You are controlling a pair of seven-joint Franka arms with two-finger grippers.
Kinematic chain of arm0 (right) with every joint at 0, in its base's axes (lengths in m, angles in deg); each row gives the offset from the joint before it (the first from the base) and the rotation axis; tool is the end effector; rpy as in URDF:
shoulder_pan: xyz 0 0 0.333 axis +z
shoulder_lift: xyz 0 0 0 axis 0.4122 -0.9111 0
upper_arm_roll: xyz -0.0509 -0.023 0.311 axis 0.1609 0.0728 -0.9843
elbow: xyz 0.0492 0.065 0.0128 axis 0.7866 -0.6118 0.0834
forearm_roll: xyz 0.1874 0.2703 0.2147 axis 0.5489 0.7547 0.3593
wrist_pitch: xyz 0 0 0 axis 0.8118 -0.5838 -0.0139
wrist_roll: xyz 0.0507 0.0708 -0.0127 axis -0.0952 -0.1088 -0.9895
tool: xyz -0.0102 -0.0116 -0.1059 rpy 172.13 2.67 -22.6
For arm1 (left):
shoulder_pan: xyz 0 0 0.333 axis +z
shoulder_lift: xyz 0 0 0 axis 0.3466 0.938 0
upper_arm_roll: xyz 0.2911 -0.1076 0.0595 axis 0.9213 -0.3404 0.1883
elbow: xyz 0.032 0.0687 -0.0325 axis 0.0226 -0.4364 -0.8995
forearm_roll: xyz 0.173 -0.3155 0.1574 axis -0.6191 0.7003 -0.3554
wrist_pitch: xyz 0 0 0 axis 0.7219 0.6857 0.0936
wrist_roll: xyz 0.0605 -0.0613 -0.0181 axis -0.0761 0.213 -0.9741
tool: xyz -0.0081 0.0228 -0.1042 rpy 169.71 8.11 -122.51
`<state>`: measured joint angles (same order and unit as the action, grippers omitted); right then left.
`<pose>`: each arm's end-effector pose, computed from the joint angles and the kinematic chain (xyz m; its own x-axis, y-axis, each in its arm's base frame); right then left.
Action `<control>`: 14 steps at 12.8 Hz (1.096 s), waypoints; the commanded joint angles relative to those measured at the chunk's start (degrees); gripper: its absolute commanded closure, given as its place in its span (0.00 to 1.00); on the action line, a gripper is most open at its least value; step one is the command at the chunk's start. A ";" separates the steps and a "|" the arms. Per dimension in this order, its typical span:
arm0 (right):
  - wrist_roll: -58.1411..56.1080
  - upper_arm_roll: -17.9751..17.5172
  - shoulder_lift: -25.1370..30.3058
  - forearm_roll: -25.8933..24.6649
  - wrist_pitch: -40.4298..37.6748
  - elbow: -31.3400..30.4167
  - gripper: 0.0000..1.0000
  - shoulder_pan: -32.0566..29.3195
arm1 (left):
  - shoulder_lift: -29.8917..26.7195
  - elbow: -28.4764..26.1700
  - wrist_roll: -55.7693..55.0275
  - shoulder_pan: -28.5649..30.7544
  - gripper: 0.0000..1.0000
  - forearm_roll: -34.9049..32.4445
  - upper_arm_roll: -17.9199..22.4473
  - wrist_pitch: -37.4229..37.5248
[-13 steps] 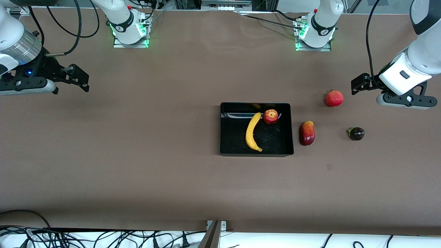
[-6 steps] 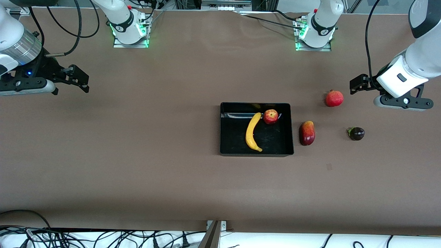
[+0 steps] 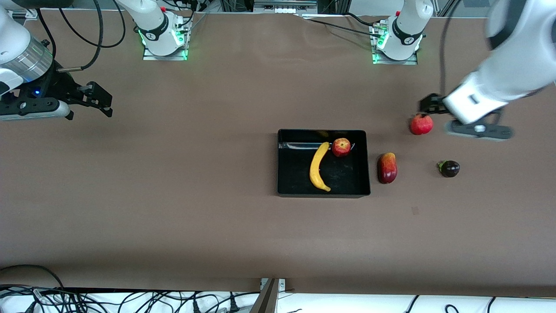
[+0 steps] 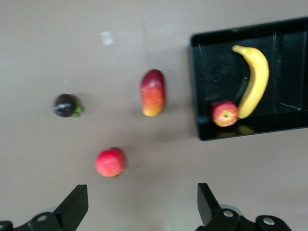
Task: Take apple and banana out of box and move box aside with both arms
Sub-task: 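Grasp the red apple in the tray with the left gripper and lift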
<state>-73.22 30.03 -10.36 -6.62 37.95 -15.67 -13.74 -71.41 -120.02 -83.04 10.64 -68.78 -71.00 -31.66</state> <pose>0.5624 0.0855 0.6070 0.9921 0.0917 0.0859 0.0916 -0.9958 0.0059 0.5669 -0.1413 0.5368 0.9773 -0.1215 -0.1738 -0.1262 -0.9919 -0.0163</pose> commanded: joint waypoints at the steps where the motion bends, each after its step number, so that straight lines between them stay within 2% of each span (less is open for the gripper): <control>1: -0.02 -0.20 -0.16 -0.15 0.00 0.80 0.00 -0.06 | 8.75 3.94 -8.62 -7.90 0.00 0.58 -0.43 0.14; 2: -0.02 -0.20 -0.16 -0.15 -0.09 0.80 0.00 -0.06 | 12.18 6.13 -12.74 -10.46 0.00 0.40 -0.43 -1.17; 4: -0.02 -0.20 -0.16 -0.15 -0.09 0.80 0.00 -0.06 | 16.85 5.45 -20.13 -12.50 0.00 0.14 -0.51 -6.33; 5: -0.02 -0.20 -0.16 -0.15 -0.18 0.80 0.00 -0.06 | 18.18 3.27 -22.78 -13.38 0.00 0.14 -0.60 -9.94; 7: -0.02 -0.20 -0.16 -0.15 -0.27 0.80 0.00 -0.06 | 18.54 -4.44 -24.47 -14.26 0.00 -0.21 -0.52 -20.46; 10: -0.02 -0.20 -0.16 -0.07 -0.18 0.80 0.00 -0.06 | 19.42 -11.93 -24.38 -14.09 0.00 -0.39 -0.43 -30.33; 12: -0.02 -0.20 -0.16 -0.15 -0.27 0.80 0.00 -0.06 | 21.00 -14.23 -24.38 -14.18 0.00 -1.26 -0.43 -34.65; 14: -0.02 -0.20 -0.16 -0.07 -0.35 0.71 0.00 -0.15 | 22.58 -15.12 -24.38 -14.18 0.00 -3.98 -0.52 -35.90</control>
<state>-73.22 30.02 -10.41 -6.62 37.98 -15.66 -13.73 -49.36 -133.94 -106.70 -3.22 -70.32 -71.68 -65.99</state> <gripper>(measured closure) 0.000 0.000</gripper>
